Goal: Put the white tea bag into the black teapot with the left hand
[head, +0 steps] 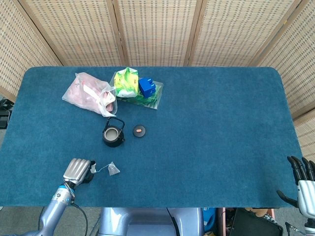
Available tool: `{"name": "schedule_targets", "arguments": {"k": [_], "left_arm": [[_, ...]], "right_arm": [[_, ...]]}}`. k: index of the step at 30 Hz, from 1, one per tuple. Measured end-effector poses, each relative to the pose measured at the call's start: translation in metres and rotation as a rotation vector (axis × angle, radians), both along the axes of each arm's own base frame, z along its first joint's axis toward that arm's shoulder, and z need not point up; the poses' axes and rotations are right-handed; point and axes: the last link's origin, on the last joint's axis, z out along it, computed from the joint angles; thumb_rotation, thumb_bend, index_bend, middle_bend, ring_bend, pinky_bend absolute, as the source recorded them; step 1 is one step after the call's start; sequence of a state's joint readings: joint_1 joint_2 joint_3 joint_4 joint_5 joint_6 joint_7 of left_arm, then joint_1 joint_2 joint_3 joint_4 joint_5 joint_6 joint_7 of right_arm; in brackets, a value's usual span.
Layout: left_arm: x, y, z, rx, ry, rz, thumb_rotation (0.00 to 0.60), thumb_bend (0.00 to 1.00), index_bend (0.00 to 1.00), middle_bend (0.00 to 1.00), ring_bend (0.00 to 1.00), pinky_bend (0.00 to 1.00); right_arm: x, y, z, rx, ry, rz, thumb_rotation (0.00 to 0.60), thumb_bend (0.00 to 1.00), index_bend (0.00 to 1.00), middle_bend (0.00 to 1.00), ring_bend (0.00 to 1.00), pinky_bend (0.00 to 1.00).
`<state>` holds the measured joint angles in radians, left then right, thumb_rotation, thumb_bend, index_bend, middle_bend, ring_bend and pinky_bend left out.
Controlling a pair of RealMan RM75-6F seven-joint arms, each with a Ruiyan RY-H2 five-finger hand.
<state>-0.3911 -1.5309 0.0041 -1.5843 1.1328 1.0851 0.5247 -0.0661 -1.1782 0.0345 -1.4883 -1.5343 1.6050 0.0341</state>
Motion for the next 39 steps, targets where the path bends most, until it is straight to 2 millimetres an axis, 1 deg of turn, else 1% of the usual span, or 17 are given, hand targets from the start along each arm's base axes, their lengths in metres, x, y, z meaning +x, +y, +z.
{"name": "schedule_targets", "arguments": {"k": [7,11,16,25,32,39], "left_arm": [[0.0,0.001,-0.001,0.0,-0.003,0.001,0.6,0.49,0.61,0.75,0.66,0.7],[0.001,0.002,0.0,0.005,-0.011,-0.001,0.6,0.54,0.63,0.75,0.66,0.7],[0.004,0.005,0.005,0.03,-0.03,-0.016,0.6,0.55,0.64,0.76,0.67,0.7],[0.013,0.012,0.034,0.125,-0.062,-0.06,0.6,0.55,0.64,0.76,0.67,0.7],[0.025,0.021,0.059,0.199,-0.089,-0.104,0.6,0.55,0.64,0.76,0.67,0.7],[0.04,0.03,0.072,0.247,-0.129,-0.16,0.6,0.55,0.64,0.76,0.67,0.7]], "right_arm": [[0.0,0.0,0.0,-0.002,0.002,-0.005,0.6,0.12,0.11,0.18,0.03,0.1],[0.0,0.001,0.001,-0.006,0.004,-0.005,0.6,0.12,0.11,0.18,0.03,0.1],[0.001,0.001,0.001,-0.01,0.007,-0.002,0.6,0.12,0.11,0.18,0.03,0.1],[0.003,0.002,0.001,-0.015,0.005,0.008,0.6,0.12,0.11,0.18,0.03,0.1],[0.002,0.003,0.002,-0.022,0.002,0.01,0.6,0.12,0.11,0.18,0.03,0.1],[0.001,0.004,0.002,-0.024,-0.003,0.008,0.6,0.12,0.11,0.18,0.03,0.1]]}}
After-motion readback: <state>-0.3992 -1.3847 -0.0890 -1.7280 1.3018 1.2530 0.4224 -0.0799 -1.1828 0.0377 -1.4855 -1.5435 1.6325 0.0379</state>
